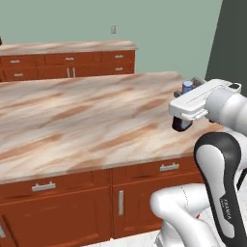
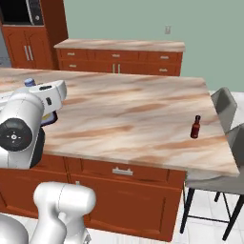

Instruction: The dining table condiment station is running low on condiment bottle. Refill the condiment station by opening the cabinet and taking the condiment bottle from the cabinet and placing it on the dining table.

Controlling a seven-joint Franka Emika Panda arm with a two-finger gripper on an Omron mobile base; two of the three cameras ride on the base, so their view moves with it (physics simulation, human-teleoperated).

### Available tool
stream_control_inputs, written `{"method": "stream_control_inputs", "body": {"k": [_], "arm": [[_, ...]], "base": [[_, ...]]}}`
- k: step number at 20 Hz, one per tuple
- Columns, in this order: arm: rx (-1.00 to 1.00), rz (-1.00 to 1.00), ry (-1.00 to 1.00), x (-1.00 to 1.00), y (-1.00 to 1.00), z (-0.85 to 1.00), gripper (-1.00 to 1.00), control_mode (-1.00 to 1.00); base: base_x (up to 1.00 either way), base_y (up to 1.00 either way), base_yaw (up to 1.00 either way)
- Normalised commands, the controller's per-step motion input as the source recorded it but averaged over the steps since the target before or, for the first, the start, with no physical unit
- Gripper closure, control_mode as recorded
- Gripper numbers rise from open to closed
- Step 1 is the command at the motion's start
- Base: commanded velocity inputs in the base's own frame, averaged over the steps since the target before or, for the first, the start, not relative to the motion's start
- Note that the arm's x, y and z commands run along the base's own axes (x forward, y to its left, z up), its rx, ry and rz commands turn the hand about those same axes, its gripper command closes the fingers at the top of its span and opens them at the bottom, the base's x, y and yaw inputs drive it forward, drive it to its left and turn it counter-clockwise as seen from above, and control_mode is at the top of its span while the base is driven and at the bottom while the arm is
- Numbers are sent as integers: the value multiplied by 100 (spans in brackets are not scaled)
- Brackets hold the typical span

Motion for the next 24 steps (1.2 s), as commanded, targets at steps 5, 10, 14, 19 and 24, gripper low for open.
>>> {"method": "stream_control_inputs", "body": {"k": [5,10,14,19,24], "arm": [[0,0,0,0,0,0,100,100],[0,0,0,0,0,0,100,100],[0,0,0,0,0,0,100,100],[0,0,0,0,0,0,100,100],[0,0,0,0,0,0,100,100]], "base": [[0,-100,0],[-5,-100,0],[-4,-100,0],[-5,-100,0],[9,-100,8]]}}
